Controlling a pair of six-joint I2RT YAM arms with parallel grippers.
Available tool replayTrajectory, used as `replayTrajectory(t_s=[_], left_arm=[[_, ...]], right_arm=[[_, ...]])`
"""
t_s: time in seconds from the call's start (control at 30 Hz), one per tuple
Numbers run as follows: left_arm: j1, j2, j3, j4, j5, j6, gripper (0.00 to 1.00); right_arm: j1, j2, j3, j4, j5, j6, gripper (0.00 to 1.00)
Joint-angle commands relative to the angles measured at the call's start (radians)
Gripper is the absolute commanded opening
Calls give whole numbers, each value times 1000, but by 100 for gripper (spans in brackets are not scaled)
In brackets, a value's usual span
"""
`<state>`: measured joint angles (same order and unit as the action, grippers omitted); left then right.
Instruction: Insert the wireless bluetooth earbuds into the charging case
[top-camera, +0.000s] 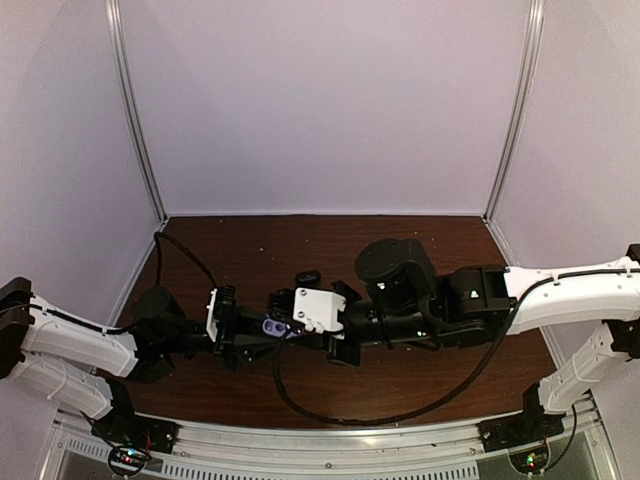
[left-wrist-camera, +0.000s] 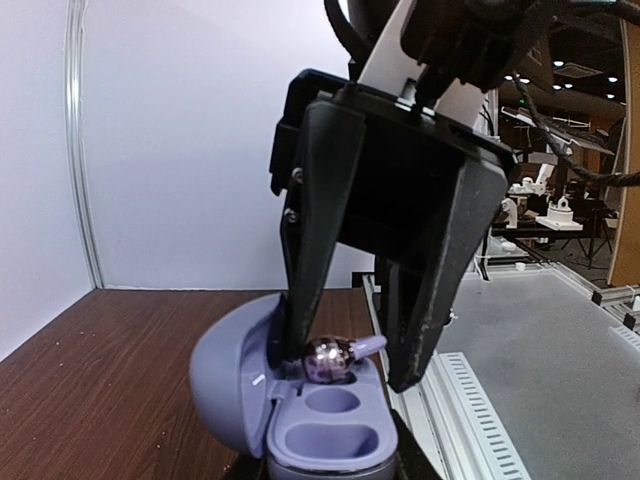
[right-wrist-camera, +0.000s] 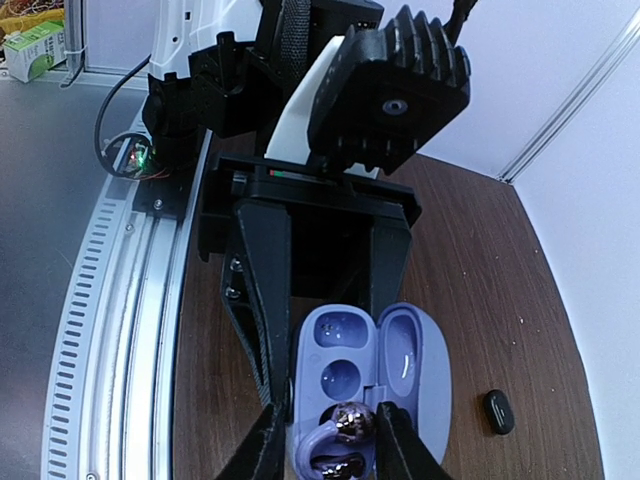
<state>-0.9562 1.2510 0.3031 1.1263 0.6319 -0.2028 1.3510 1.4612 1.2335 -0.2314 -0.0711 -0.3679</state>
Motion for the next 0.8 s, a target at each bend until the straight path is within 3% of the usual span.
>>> replayTrajectory(t_s=[0.0,0.57,0.77], left_arm=[[-4,-10,8,58,-14,-2,0],[-4,-13,3,69,-16,-12,0],[-4,-4,14,51,-3,-2,0]], right_arm=[[7,-1,-5,-20,-20,9,29],[21,19,-11,-51,-23,17,26],[25,2,17,-60,-8,12,36]])
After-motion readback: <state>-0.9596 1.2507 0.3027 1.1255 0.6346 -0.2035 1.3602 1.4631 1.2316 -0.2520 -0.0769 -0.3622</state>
